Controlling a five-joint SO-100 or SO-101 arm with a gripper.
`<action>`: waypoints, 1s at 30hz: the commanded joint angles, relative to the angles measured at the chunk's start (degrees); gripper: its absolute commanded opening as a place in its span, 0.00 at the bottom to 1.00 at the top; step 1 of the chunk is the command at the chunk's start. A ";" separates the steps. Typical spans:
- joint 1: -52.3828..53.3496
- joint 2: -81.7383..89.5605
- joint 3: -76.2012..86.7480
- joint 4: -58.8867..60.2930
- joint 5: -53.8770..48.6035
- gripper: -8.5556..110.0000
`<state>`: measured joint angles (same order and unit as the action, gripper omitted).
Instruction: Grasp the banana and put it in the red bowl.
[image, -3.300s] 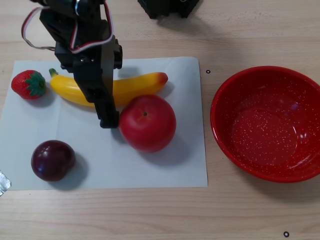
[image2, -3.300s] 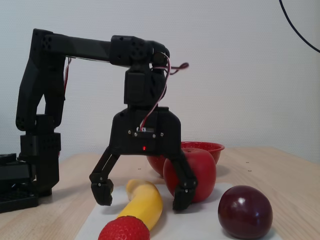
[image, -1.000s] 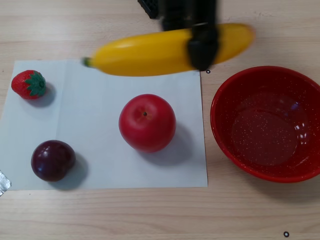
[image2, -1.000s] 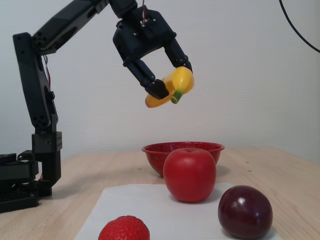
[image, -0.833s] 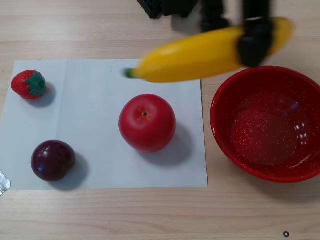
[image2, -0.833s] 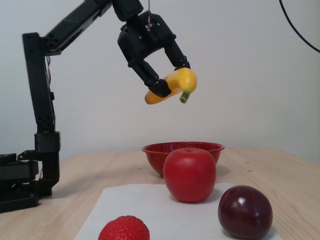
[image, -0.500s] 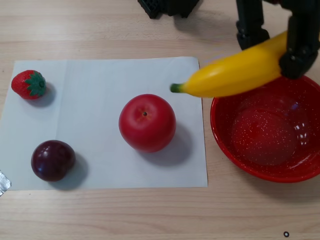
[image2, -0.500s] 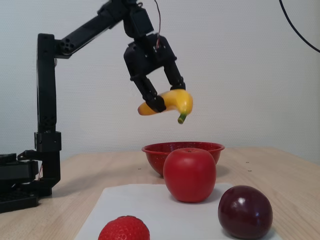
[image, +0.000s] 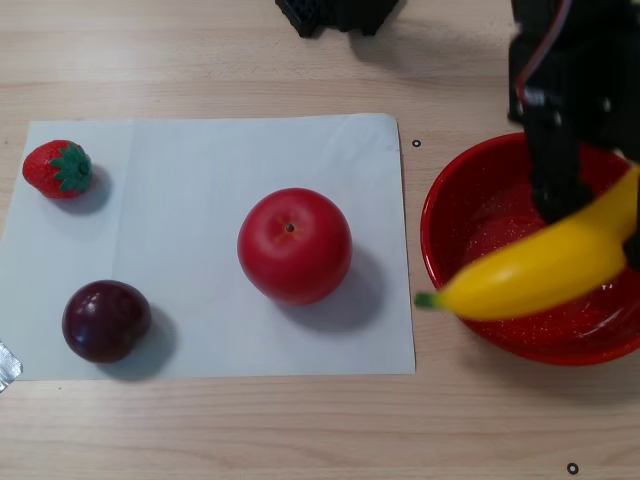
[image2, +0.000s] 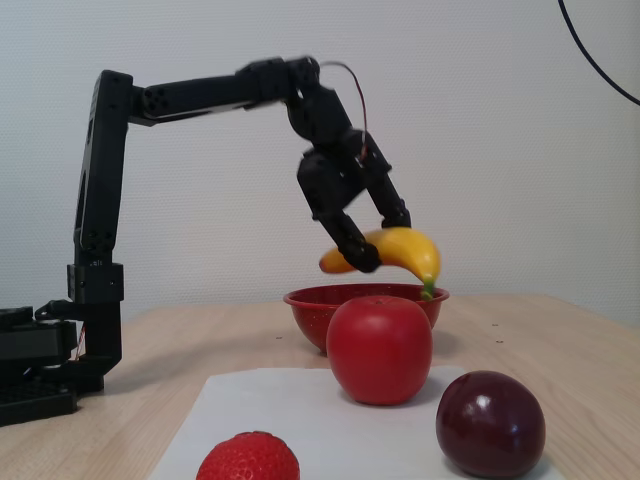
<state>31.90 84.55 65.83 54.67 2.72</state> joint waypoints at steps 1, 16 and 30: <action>0.88 4.13 -1.85 -5.27 1.76 0.07; 0.88 3.96 4.75 -3.34 2.64 0.28; 1.05 3.96 -6.59 13.97 -3.16 0.39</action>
<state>32.61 84.20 67.15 66.80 0.79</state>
